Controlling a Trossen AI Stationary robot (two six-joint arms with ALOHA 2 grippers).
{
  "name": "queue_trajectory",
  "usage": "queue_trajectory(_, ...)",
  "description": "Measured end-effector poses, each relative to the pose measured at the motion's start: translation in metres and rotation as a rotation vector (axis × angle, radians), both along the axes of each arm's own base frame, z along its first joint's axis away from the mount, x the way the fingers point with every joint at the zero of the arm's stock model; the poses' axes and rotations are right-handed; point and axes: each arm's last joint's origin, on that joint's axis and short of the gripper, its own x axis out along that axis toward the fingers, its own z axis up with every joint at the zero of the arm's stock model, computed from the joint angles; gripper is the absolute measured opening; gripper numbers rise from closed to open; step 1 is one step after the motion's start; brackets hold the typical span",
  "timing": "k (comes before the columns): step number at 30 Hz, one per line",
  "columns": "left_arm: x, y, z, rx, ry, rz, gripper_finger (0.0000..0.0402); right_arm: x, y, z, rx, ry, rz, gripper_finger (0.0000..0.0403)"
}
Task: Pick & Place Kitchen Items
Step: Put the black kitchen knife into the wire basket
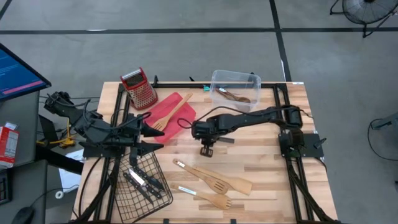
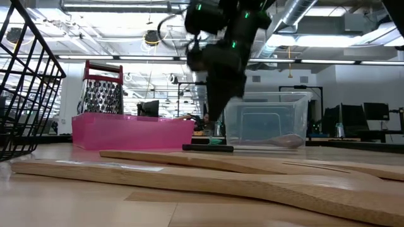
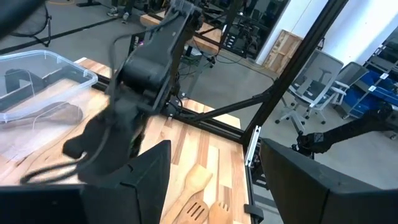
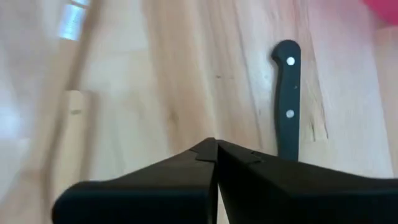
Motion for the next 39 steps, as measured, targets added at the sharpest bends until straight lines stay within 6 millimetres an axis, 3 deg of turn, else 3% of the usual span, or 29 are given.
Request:
queue_trajectory(15, 0.000, 0.000, 0.002, -0.013, -0.017, -0.006, 0.0227, -0.041, 0.000, 0.108, 0.038, -0.306, -0.072, 0.0000)
queue_trajectory(32, 0.001, -0.001, 0.009, -0.058, -0.087, -0.008, 0.0227, -0.103, 0.018, 0.207, 0.110, -0.720, -0.039, 0.0000)
queue_trajectory(39, 0.002, -0.002, 0.020, -0.045, -0.178, -0.014, 0.0227, -0.136, 0.026, 0.238, 0.140, -0.847, 0.000, 0.0000)
